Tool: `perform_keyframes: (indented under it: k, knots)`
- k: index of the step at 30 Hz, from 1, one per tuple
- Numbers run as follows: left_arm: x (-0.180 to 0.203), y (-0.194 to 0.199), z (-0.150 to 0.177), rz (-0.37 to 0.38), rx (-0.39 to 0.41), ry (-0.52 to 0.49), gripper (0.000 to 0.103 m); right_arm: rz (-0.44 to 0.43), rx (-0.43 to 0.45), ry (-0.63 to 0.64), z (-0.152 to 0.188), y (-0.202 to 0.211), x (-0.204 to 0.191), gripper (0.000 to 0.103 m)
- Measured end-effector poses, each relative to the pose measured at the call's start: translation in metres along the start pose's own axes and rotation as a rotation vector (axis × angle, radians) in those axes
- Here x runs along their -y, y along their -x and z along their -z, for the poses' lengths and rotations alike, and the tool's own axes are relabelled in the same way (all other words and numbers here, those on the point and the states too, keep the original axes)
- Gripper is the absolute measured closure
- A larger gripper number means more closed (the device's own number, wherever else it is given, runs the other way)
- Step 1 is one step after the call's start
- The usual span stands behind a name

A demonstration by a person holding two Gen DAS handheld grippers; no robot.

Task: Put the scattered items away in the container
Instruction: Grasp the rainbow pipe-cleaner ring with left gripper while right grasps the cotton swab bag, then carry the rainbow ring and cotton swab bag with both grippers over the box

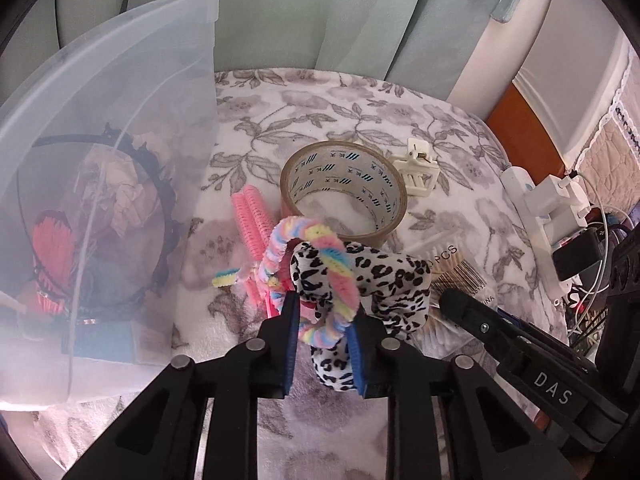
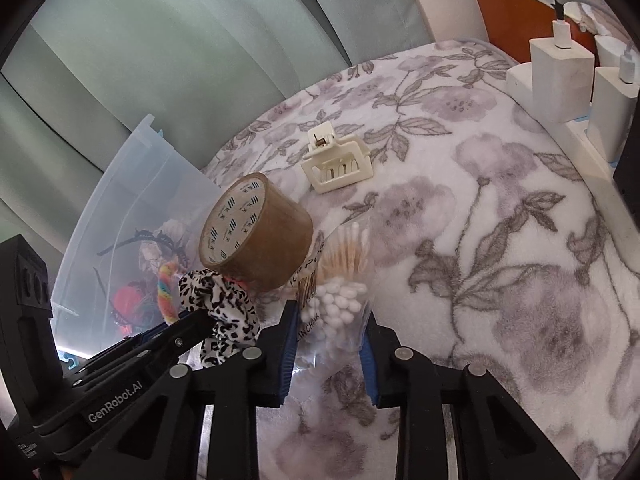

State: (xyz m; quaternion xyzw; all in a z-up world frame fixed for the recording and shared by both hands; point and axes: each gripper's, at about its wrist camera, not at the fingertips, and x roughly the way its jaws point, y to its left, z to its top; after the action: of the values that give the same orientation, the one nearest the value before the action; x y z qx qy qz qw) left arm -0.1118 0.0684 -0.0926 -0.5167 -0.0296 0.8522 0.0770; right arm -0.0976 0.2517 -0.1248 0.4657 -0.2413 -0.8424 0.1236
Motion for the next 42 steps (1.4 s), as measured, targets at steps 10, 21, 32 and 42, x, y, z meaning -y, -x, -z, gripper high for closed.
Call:
perform_keyframes:
  k: [10,21,32,42]
  knots:
    - [0.009,0.018,0.002,-0.015,0.039,-0.063,0.092,0.003,0.009,-0.054,0.004,0.021,0.008,0.078]
    - [-0.009,0.016,0.006,-0.050,0.044,-0.009,0.096,0.008,0.022,-0.063,0.013,0.040,0.009,0.079]
    - [-0.002,0.068,-0.003,0.002,0.167,-0.039,0.096,0.006,0.089,-0.059,0.009,0.072,-0.006,0.079]
    - [0.003,0.144,-0.010,0.078,0.360,-0.066,0.096,-0.016,0.264,-0.033,-0.001,0.138,-0.037,0.079]
